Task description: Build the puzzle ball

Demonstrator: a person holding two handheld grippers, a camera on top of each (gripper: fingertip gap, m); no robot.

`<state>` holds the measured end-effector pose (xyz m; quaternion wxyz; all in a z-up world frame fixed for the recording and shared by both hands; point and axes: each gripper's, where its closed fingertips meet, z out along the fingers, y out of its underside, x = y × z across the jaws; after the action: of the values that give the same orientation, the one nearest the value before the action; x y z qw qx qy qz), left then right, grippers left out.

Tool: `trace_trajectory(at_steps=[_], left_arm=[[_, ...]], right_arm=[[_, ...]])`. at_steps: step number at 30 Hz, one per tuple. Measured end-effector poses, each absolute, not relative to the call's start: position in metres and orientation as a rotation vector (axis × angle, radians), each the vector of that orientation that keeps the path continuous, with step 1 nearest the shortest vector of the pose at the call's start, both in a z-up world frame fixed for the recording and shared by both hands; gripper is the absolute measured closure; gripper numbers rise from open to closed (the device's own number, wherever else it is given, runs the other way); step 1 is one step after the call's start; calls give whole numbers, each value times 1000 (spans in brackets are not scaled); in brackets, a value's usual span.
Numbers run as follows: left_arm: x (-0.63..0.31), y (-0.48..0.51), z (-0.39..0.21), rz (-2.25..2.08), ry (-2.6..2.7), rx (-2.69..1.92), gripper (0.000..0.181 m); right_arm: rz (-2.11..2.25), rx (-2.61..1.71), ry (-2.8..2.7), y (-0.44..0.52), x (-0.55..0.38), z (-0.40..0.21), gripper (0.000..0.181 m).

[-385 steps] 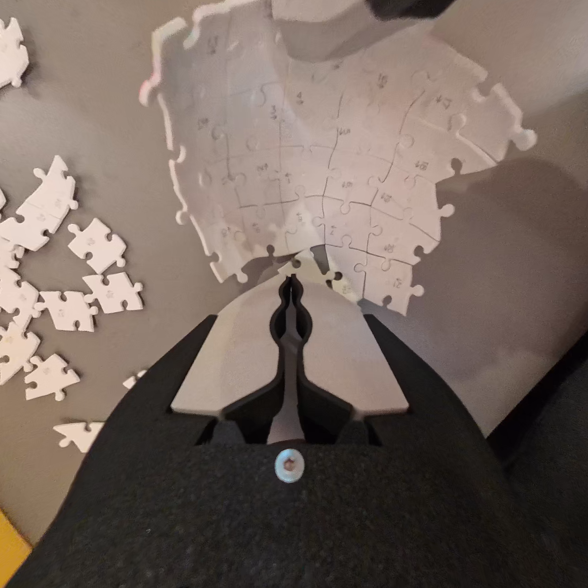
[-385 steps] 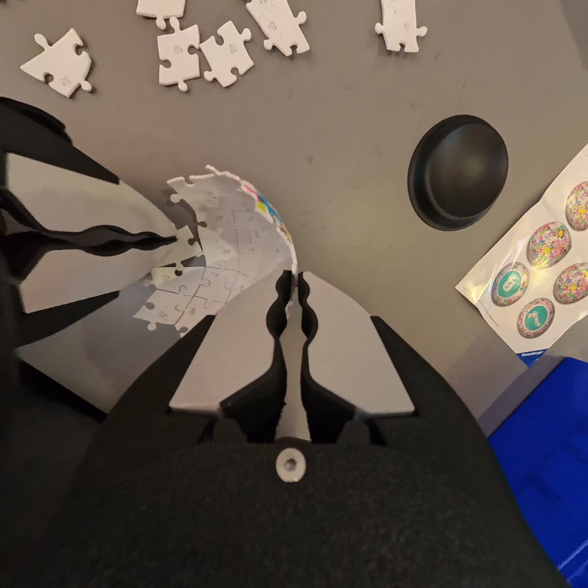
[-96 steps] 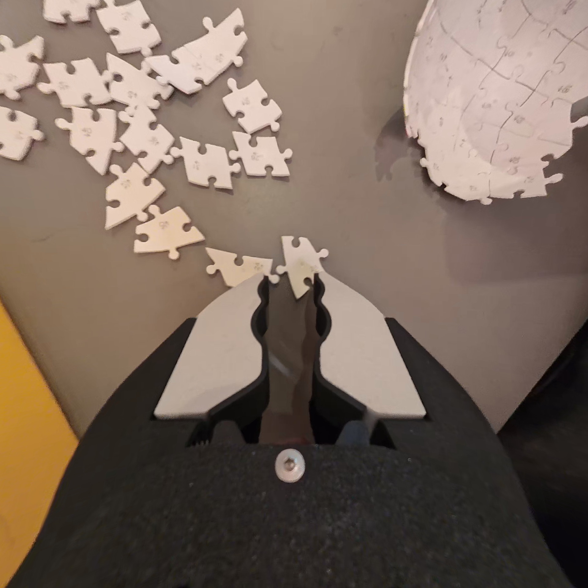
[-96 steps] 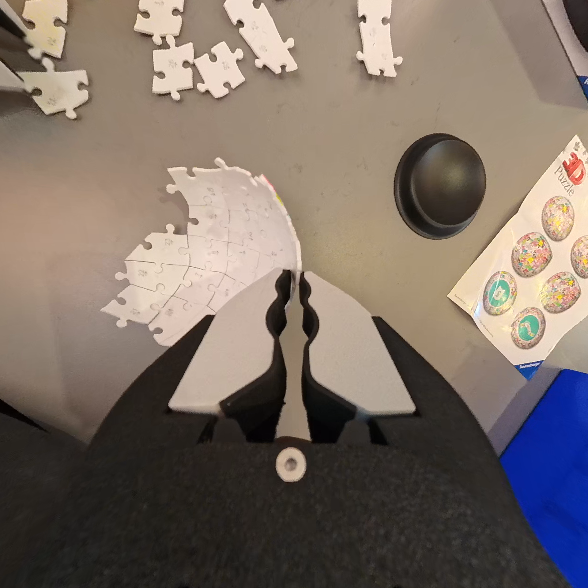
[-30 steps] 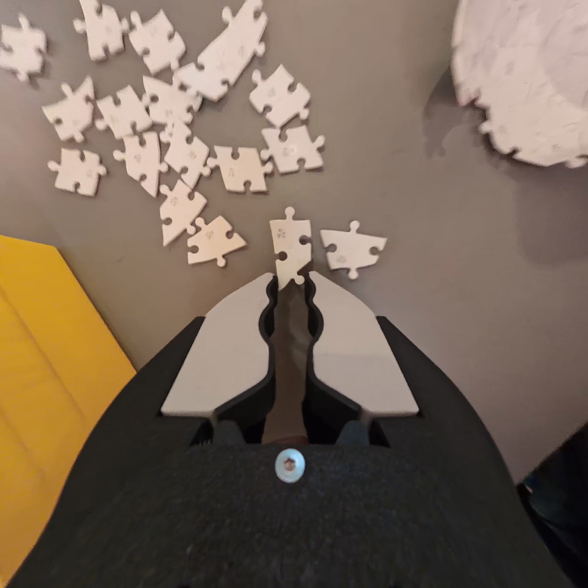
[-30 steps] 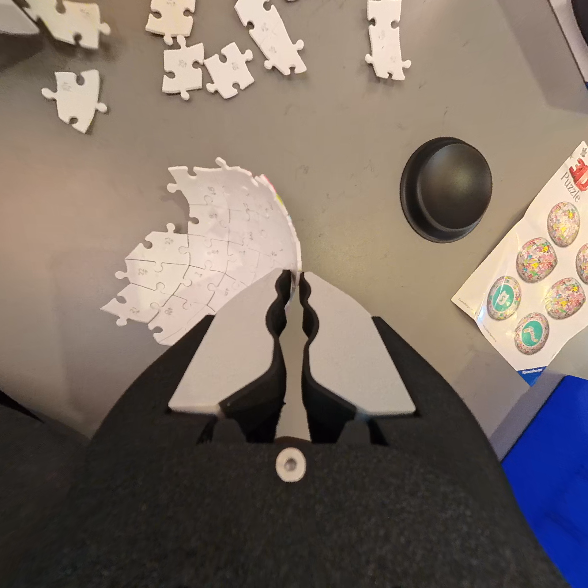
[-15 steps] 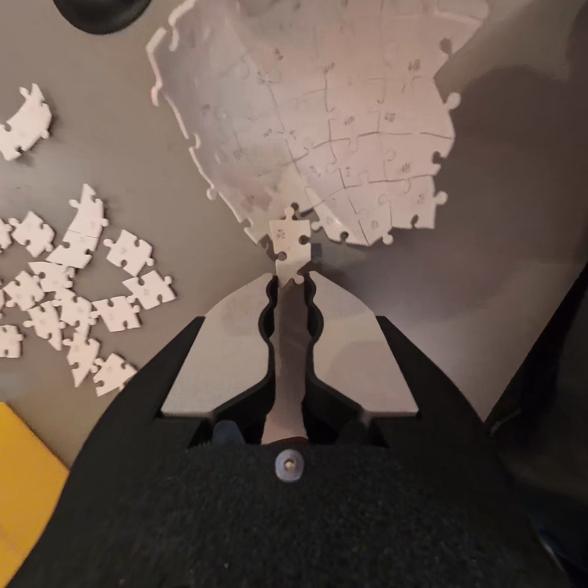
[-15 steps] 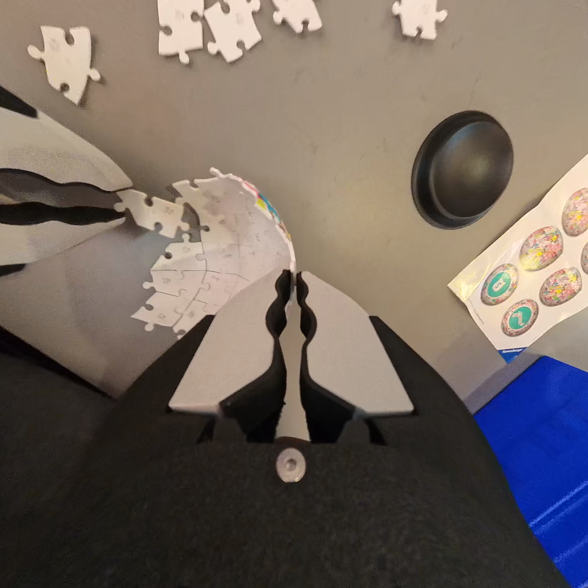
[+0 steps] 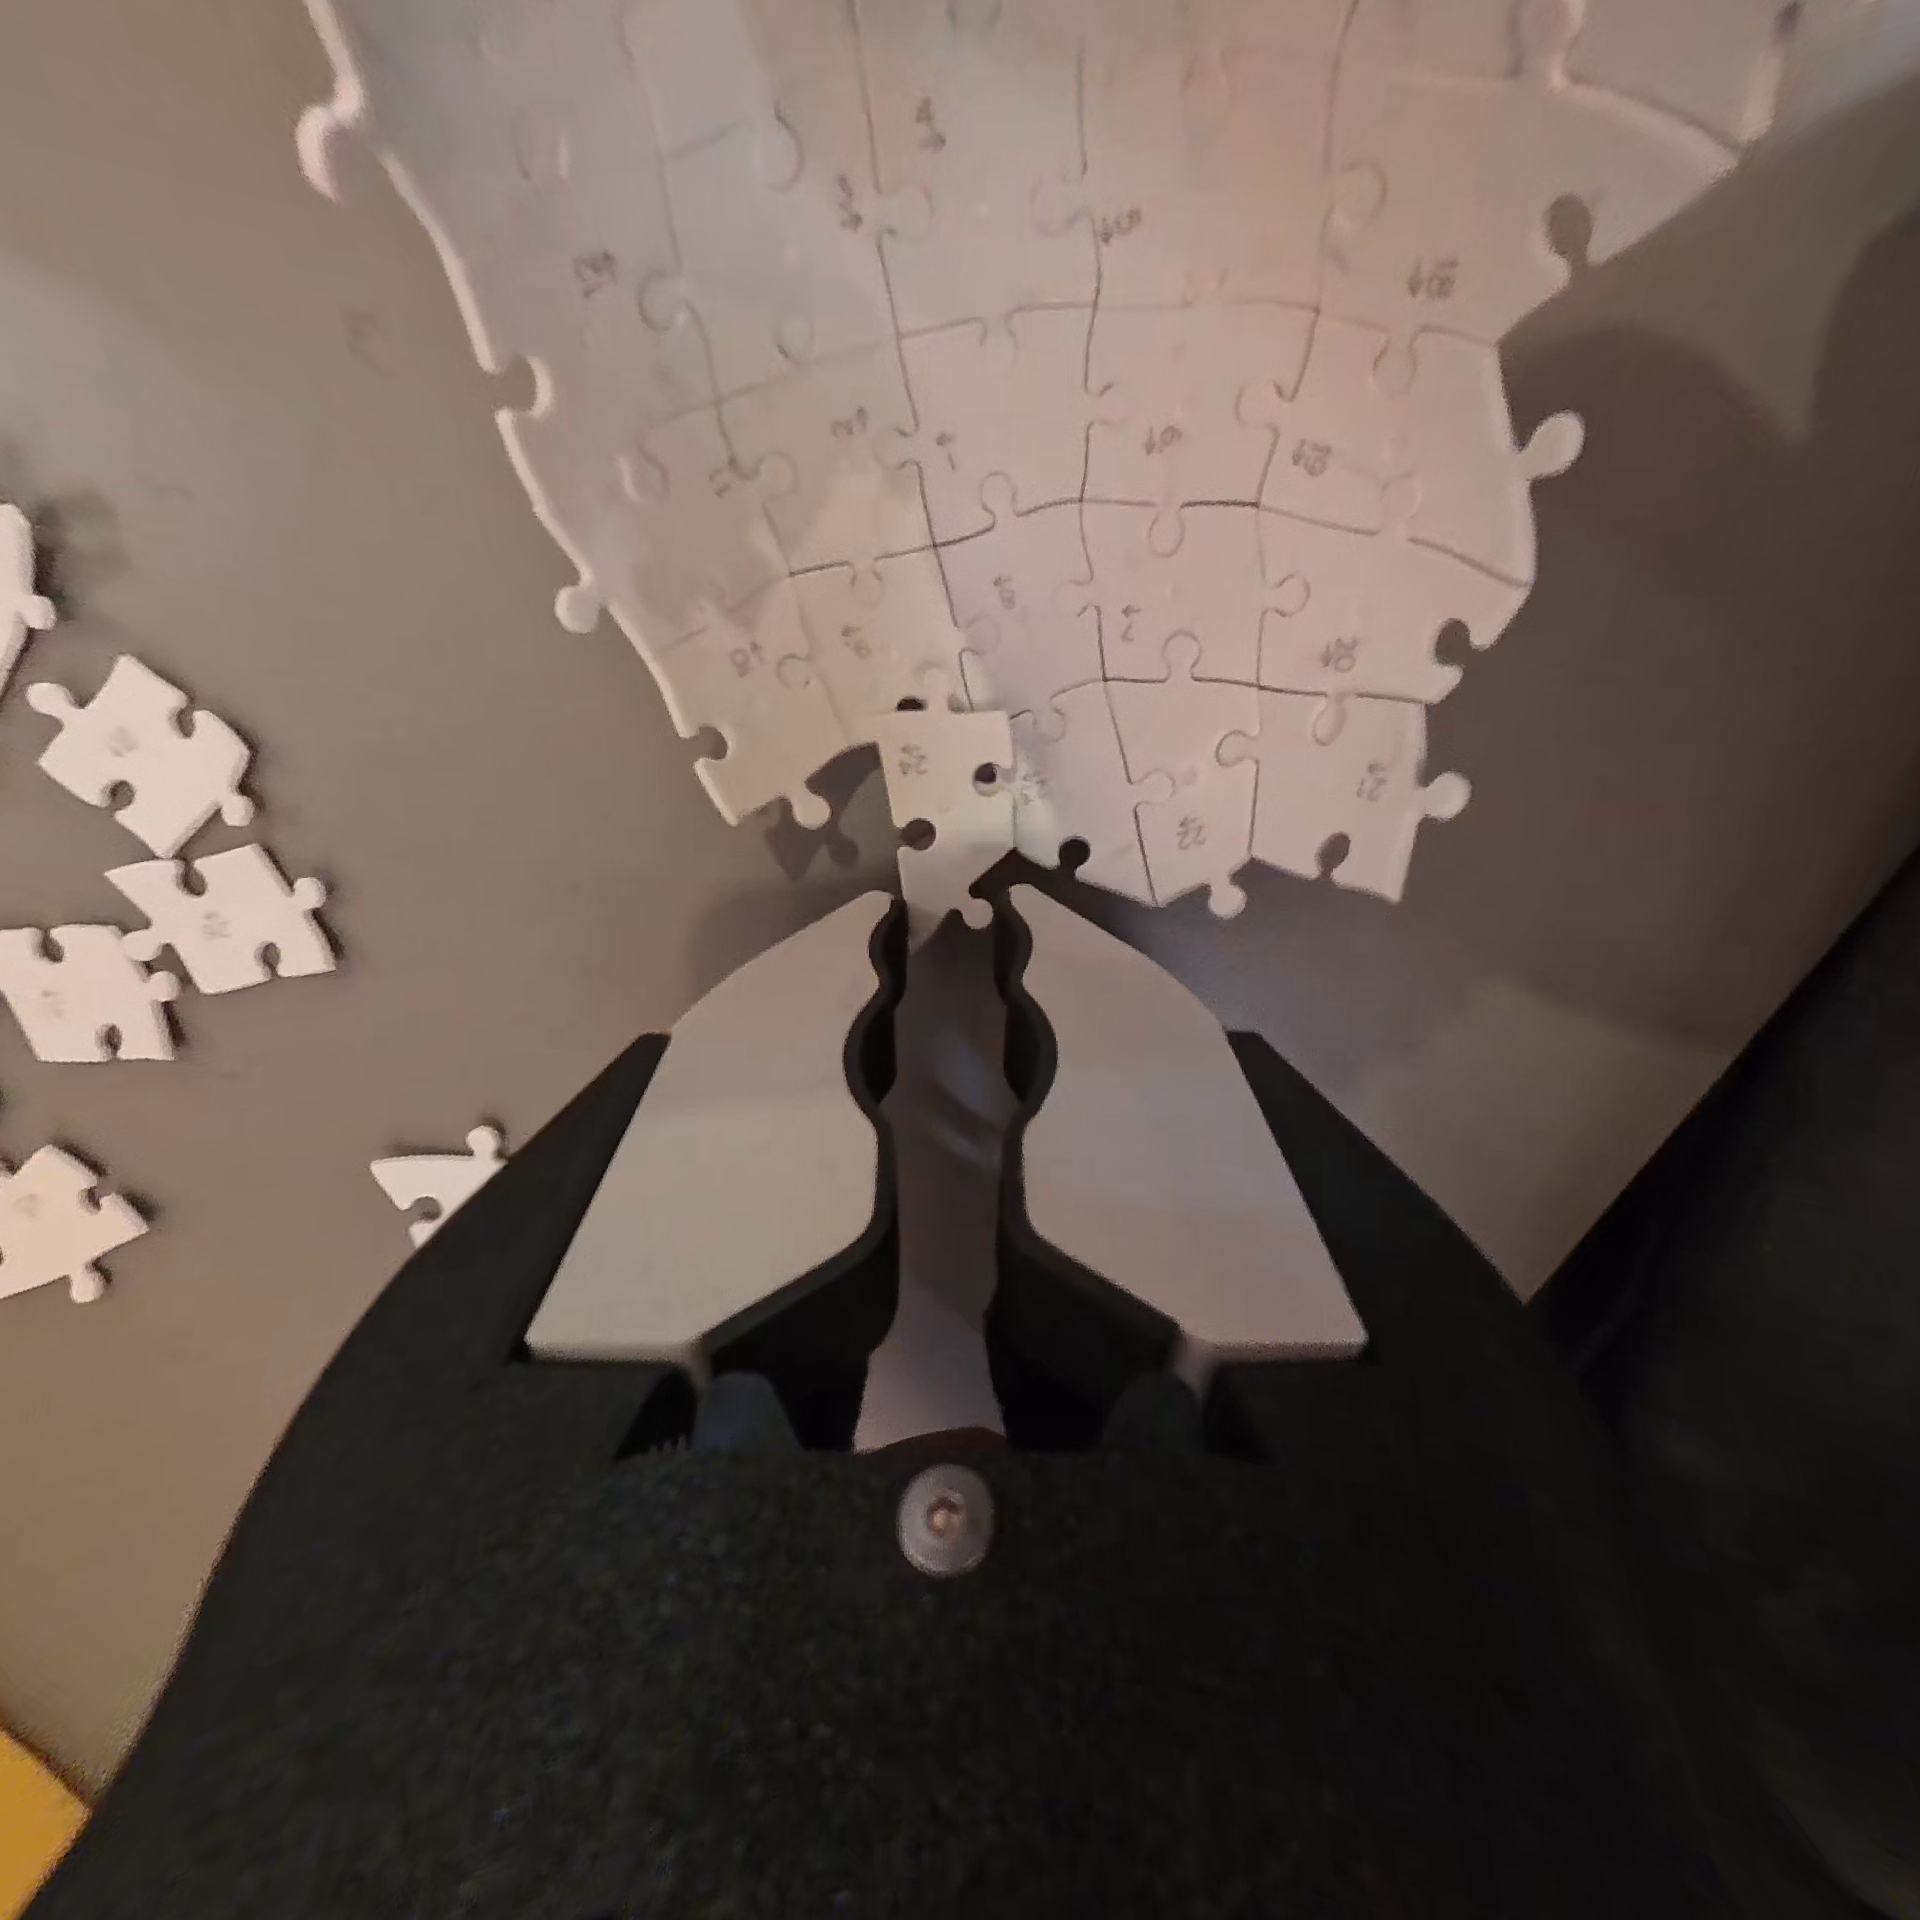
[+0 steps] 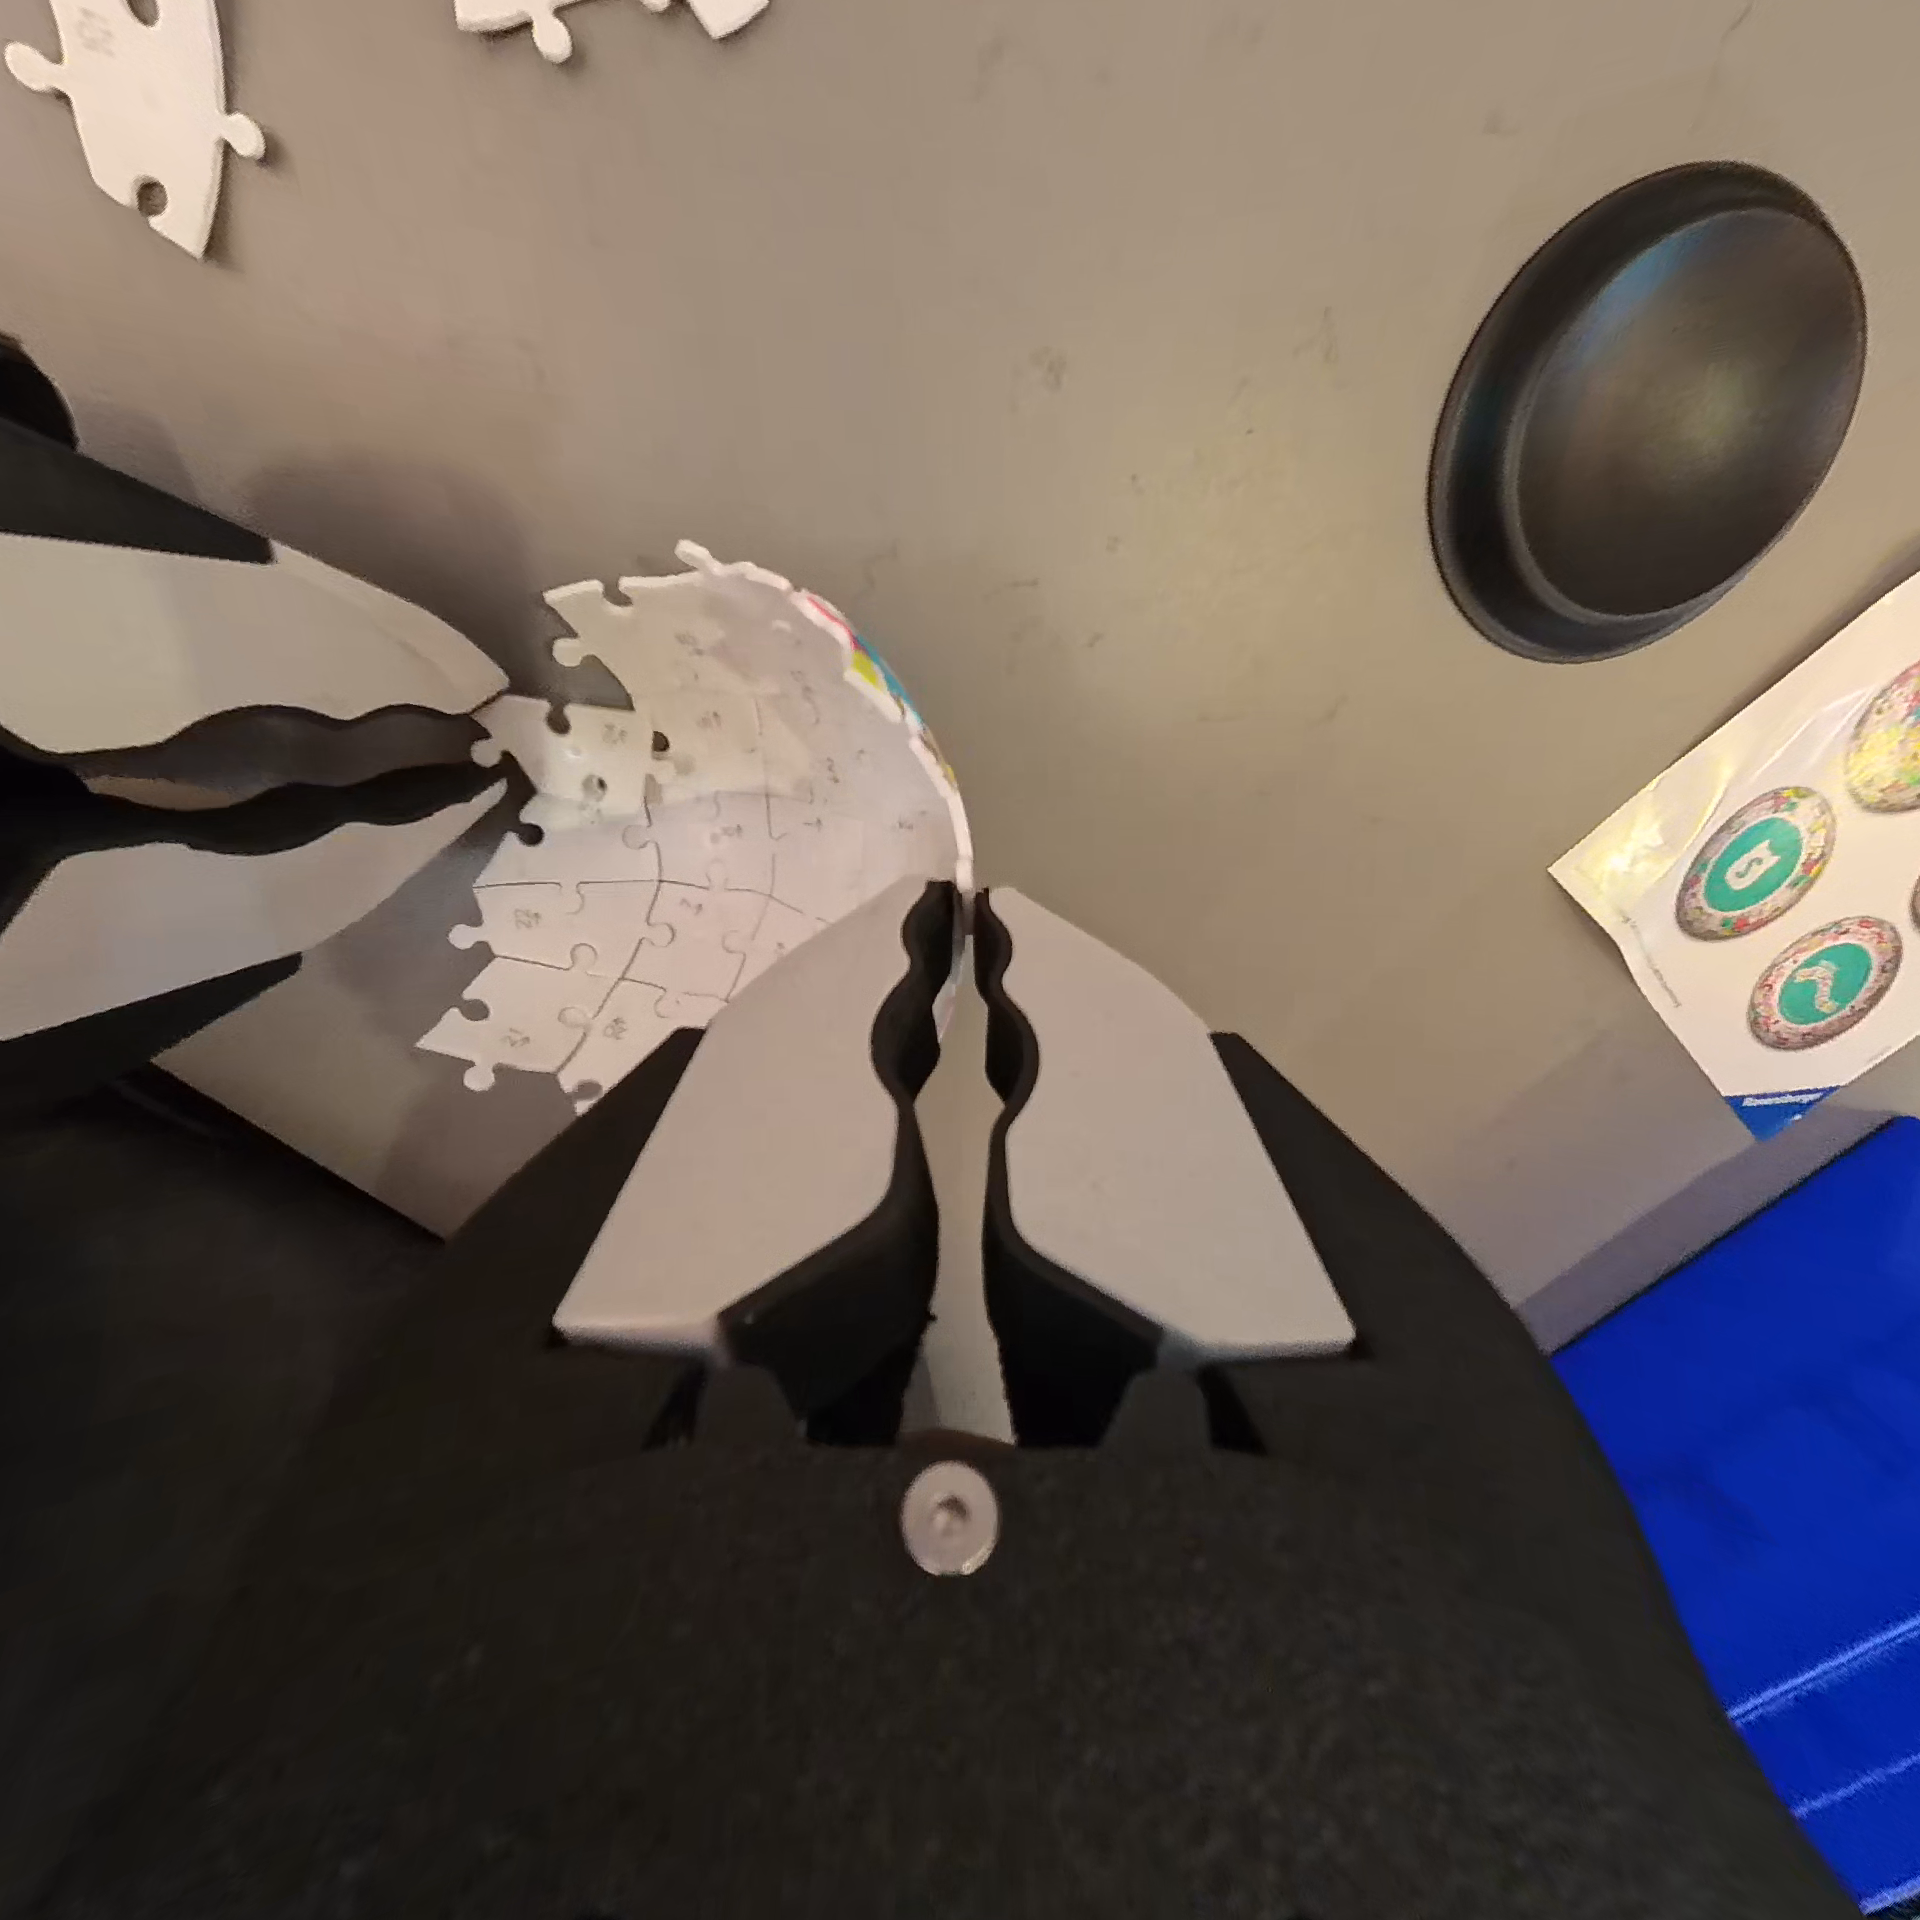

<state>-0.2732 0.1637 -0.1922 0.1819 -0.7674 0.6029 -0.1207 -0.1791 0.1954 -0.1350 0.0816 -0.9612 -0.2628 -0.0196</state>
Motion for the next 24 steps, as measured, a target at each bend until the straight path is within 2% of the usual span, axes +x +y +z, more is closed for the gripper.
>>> trace_trajectory(at_steps=[9, 24], left_arm=[[-282, 171, -194, -221, 1641, -2227, 166], [-274, 164, -189, -379, 1555, -2275, 162]], right_arm=[[-86, -2878, -794, 198, -179, -136, 177], [-155, -2894, -831, 202, -178, -138, 176]])
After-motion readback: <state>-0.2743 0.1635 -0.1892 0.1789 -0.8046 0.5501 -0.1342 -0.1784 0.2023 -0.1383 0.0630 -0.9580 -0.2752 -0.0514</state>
